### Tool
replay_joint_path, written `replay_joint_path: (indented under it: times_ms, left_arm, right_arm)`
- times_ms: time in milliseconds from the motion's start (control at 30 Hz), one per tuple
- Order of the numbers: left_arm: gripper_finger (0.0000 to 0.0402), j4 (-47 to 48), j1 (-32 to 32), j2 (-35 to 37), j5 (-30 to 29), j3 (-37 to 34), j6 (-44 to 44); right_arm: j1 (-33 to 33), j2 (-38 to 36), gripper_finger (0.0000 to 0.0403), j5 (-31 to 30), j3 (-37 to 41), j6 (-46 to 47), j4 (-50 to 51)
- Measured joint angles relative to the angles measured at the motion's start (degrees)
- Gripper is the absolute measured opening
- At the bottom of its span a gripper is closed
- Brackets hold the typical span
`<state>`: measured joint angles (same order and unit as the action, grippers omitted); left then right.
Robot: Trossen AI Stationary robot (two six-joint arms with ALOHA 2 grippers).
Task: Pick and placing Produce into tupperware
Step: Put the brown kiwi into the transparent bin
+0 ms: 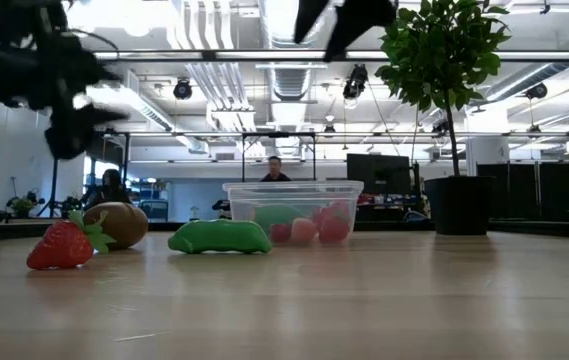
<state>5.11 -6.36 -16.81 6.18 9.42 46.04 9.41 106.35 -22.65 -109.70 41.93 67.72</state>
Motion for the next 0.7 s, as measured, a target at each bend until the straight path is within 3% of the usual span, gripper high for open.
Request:
replay_joint_path:
  times_ms: [133,333,500,700]
  left_arm:
    - [0.0201,12.55,0.01,-0.79,0.85,3.48,-4.51]
    - [0.0201,21.09,0.06,-3.37,0.38,12.95,-26.27]
    - [0.0201,23.86,0.05,-7.01,-0.62,15.94,-29.96]
    - [0.0201,25.53,1.16,-16.21,2.39,16.61,-24.43]
  right_arm:
    - [2.65,-0.14,0.0278,-1.4,-0.43,5.04,8.49]
    - [6.36,-0.14,0.0279,-6.64,0.23,12.98,18.42]
    - [8.3,-0.14,0.0277,-9.11,0.73,18.26,22.33]
    - [9.31,-0.16,0.0281,-9.14,1.52,20.37,22.29]
